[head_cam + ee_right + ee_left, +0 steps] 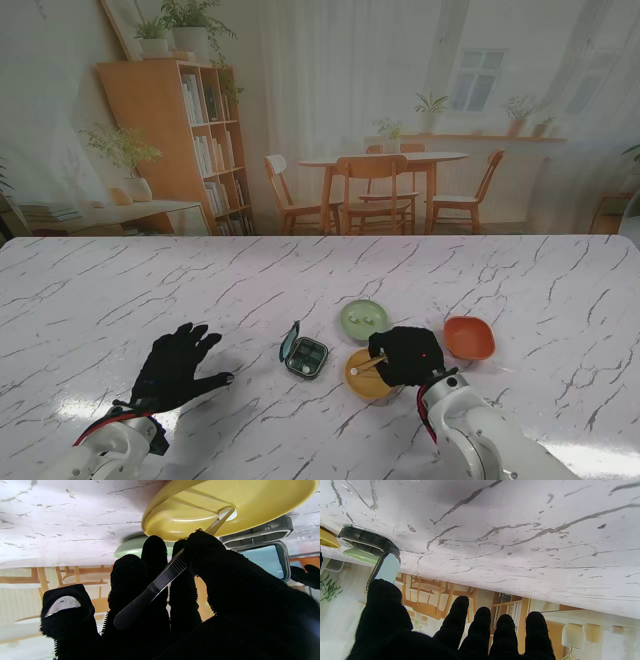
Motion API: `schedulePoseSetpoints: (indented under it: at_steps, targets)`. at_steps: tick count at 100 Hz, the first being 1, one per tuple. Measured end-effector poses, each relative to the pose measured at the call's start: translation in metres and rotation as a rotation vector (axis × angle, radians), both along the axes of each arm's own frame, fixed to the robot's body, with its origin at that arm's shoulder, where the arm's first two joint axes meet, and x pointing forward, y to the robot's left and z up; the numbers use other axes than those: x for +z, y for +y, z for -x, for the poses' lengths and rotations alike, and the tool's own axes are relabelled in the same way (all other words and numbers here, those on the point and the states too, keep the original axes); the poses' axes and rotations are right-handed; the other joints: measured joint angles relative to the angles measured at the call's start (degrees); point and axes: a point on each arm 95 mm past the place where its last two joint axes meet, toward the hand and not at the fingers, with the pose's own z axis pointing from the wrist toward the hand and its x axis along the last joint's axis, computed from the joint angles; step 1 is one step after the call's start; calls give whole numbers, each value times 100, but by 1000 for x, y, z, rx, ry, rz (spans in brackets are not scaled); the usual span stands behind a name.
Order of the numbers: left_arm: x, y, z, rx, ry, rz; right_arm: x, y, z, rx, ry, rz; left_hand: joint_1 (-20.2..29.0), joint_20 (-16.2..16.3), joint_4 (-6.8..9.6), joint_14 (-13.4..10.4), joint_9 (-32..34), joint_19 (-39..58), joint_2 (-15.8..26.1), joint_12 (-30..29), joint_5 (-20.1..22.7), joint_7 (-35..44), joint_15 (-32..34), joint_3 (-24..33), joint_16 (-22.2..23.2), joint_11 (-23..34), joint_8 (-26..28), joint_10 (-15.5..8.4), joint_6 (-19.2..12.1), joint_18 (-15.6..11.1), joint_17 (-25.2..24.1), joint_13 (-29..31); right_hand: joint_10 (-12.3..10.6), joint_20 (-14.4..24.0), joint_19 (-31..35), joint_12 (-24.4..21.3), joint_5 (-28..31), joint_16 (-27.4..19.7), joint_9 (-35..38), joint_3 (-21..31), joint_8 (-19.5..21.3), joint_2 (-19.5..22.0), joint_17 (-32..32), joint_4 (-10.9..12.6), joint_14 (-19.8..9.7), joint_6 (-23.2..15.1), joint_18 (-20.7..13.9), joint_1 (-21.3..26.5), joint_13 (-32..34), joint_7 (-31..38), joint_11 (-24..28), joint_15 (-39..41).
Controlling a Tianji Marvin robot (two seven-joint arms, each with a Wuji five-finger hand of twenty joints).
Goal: Refill the pill box with tweezers
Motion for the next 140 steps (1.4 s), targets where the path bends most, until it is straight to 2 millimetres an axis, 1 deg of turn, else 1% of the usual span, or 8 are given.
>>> schedulePoseSetpoints:
  at_steps: [51, 91, 120, 140]
  targets:
    - [-2, 1, 1, 6, 1, 7, -5, 1, -2, 5, 11, -7, 0, 0, 0, 0, 0, 0, 2, 0, 0, 0, 2, 0, 0, 0, 0, 0, 0, 0, 0, 0, 0, 0, 0, 0, -3, 0, 0, 32, 5, -11, 10, 0, 0, 0, 0, 0, -1, 43, 3, -3]
    - [-2, 2, 1, 8, 2, 7, -6, 0, -4, 0, 7, -17, 0, 0, 0, 0, 0, 0, 3, 0, 0, 0, 3, 0, 0, 0, 0, 0, 0, 0, 0, 0, 0, 1, 0, 7, 65, 1, 49, -7, 58, -13, 60, 0, 0, 0, 0, 0, 45, 51, 153, 1]
    - [-2, 2, 2, 8, 6, 7, 2, -6, -1, -4, -6, -31, 0, 0, 0, 0, 0, 0, 3, 0, 0, 0, 3, 0, 0, 0, 0, 0, 0, 0, 1, 0, -1, 1, 0, 8, 69, 1, 54, -28, 63, -5, 69, 0, 0, 0, 0, 0, 50, 51, 157, 9]
    - [-1, 3, 1, 5, 9, -1, 11, -1, 3, 15, -43, -34, 0, 0, 0, 0, 0, 0, 3, 0, 0, 0, 3, 0, 0, 0, 0, 0, 0, 0, 1, 0, -3, 1, 1, 8, 73, 1, 108, -50, 66, -5, 143, 0, 0, 0, 0, 0, 110, 51, 219, 64]
